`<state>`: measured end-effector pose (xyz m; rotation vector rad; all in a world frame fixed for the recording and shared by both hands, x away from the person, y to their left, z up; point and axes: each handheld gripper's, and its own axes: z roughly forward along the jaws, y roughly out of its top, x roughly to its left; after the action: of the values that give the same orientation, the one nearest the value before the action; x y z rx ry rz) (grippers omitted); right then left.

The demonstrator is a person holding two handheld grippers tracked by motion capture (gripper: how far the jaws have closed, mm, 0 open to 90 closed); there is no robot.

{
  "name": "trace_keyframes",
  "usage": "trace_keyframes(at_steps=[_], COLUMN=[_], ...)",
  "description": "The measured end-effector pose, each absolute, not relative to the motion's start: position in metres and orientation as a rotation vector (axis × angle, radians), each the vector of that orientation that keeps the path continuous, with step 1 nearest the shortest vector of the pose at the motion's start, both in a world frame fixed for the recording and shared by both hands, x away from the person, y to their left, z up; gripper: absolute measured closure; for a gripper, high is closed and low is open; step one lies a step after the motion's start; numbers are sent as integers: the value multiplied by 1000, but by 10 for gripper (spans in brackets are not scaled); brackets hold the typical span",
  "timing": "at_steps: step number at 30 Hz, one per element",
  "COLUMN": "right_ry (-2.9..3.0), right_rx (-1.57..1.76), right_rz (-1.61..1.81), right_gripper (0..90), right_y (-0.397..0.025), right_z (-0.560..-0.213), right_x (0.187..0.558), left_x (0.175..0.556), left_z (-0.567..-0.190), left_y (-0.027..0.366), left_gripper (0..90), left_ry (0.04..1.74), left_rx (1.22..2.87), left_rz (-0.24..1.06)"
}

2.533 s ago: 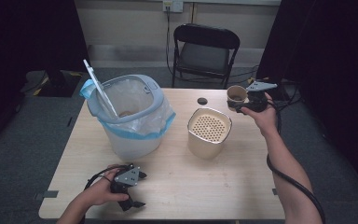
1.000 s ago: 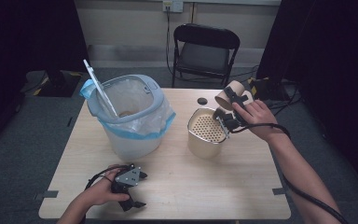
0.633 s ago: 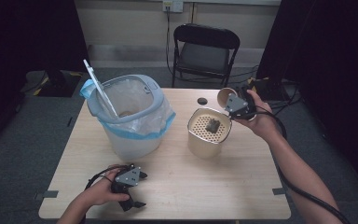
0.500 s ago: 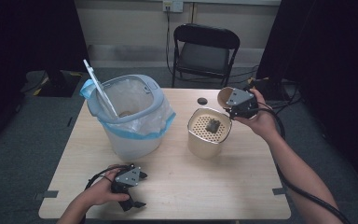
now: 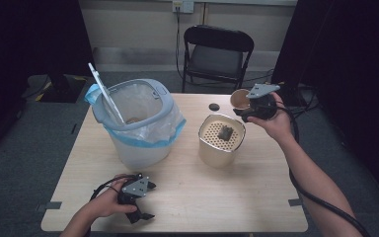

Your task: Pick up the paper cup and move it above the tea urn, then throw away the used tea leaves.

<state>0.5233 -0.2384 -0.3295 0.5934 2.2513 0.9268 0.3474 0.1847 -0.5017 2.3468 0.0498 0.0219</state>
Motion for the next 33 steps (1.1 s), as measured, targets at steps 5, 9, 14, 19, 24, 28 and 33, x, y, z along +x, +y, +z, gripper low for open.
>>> trace_keyframes(at_steps=[5,9,14,19,24,28,33], right_ry=[2272,2286,2300,2301,2306,2312,2314], right_rx=[625,657,688,720,747,770,775], right_rz=[953,980,1037,1078,1101,1127,1136], right_gripper=[277,276,276,275,275,275,274], right_y=[-237,-234,-231,-232,-233,-234,-236], right_z=[-329,-329,-326,-323,-323,-323,-322], right_x=[526,526,527,528,529,530,529], left_x=[347,347,347,347,347,347,347], left_z=[-502,-502,-502,-502,-502,-502,-502], left_y=[185,185,185,185,185,185,185], left_gripper=[0,0,0,0,0,0,0], left_ry=[51,50,51,52,52,52,51], left_rx=[2346,2346,2347,2347,2345,2347,2347], left_rz=[22,22,20,20,21,20,20])
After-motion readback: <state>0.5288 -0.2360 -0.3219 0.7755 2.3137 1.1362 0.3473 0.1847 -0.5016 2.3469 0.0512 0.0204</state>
